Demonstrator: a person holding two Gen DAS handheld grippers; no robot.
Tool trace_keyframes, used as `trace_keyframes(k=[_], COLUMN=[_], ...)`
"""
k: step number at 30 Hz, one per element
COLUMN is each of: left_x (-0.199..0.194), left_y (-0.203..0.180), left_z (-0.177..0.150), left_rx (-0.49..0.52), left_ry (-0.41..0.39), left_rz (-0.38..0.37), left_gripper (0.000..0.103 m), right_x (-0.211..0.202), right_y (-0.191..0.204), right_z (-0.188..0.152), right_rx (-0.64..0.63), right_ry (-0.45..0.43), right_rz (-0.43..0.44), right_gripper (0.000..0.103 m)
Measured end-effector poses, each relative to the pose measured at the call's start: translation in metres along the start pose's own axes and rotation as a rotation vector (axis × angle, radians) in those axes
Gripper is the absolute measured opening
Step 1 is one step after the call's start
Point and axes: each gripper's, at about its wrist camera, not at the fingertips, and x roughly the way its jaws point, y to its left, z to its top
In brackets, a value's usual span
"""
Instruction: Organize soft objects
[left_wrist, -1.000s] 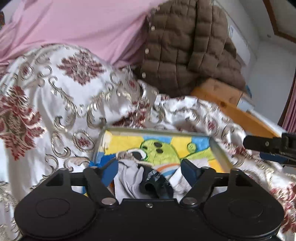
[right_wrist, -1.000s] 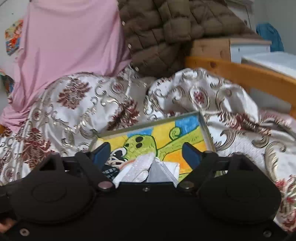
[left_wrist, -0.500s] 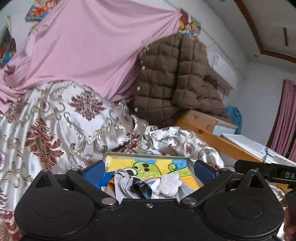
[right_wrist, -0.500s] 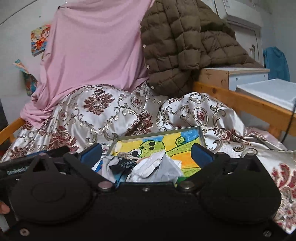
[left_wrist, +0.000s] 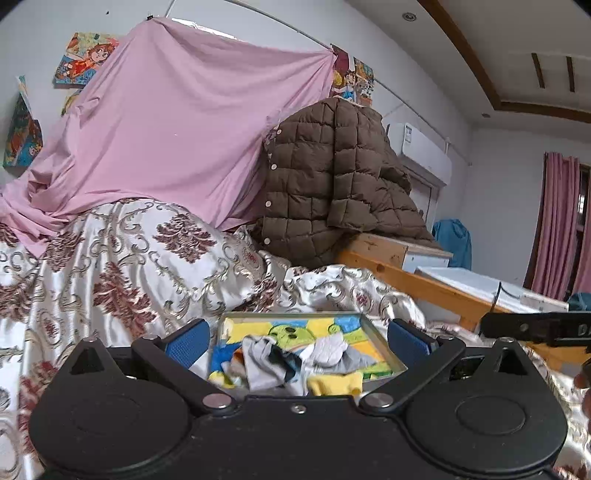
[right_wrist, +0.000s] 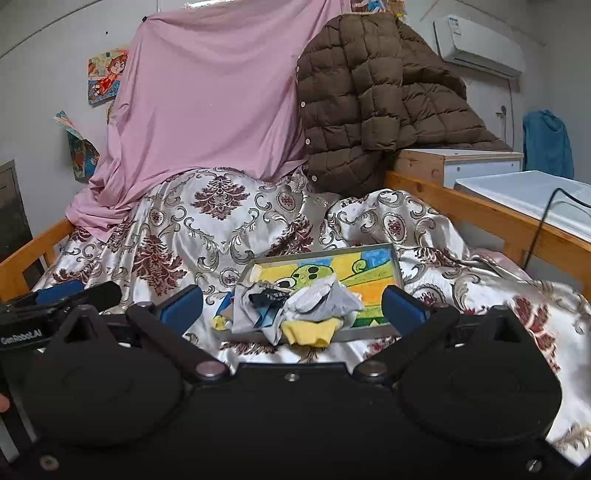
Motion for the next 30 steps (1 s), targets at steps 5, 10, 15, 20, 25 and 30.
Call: trace_keyframes(k=[5,10,15,20,25,30], left_x=[-0.026,-0.051,-0.074,-0.088,-0.094,-0.097], left_y=[0.0,0.003,0.006,0.004,0.004,0.003], left_z=[-0.014,-0.025,-0.039,-0.052,-0.066,-0.079], left_rx=[0.057,0.066,0.066,0.1,0.104,0.106], left_ry=[0.031,0.055,0.081,0.11,0.141,0.171], left_rz=[0.015,0.014,0.008,-0.004,-0.004,-0.006], left_gripper=[0.102,0.102,0.102,0.102,0.102,0.102], right_x=[-0.034,-0.069,-0.102,-0.132,-0.149,-0.154], right_y=[0.013,0.025,0.029,0.034,0.033,0.028], right_z=[-0.02,-0.043,-0.065,-0.094,-0.119,-0.143], right_rx=[-0.019,-0.028,-0.006,-0.011,0.013,0.029], right_ry=[0.006,0.003,0.007,0.016,0.033,0.046], right_rz=[-0.011,-0.029,-0.038,-0.038,-0.042,-0.069], right_gripper=[0.102,0.102,0.102,0.102,0.102,0.102])
